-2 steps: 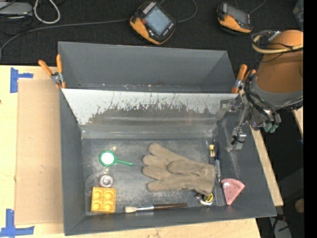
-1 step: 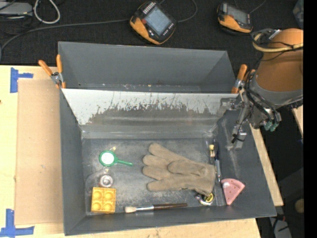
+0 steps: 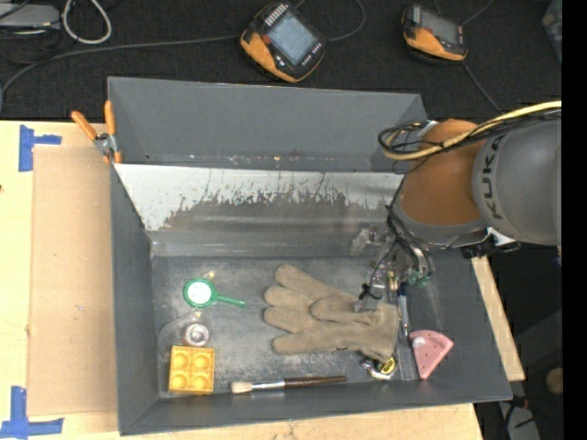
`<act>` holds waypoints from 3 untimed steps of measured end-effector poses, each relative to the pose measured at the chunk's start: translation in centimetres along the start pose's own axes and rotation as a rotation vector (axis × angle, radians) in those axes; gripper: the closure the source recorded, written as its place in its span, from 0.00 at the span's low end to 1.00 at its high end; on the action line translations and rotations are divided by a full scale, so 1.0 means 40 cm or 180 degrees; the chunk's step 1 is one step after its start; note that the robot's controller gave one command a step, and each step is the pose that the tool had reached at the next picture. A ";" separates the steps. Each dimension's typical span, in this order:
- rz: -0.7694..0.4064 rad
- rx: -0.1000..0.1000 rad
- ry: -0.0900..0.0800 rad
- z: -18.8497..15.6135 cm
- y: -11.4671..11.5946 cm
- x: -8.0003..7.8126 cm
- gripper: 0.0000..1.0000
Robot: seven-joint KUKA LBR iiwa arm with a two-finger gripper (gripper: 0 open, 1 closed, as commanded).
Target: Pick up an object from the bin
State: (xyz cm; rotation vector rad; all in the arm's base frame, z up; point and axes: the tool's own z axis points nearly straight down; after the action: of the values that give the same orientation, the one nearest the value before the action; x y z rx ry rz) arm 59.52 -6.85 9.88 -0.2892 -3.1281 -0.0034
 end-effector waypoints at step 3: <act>0.0752 -0.0001 -0.0027 0.074 0.107 0.049 0.00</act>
Offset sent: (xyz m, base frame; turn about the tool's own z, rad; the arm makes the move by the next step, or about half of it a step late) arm -0.0170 0.0834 0.0012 -0.0452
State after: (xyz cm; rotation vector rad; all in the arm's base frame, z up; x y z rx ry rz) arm 58.37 -2.27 6.91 -0.6576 -3.0802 -0.0027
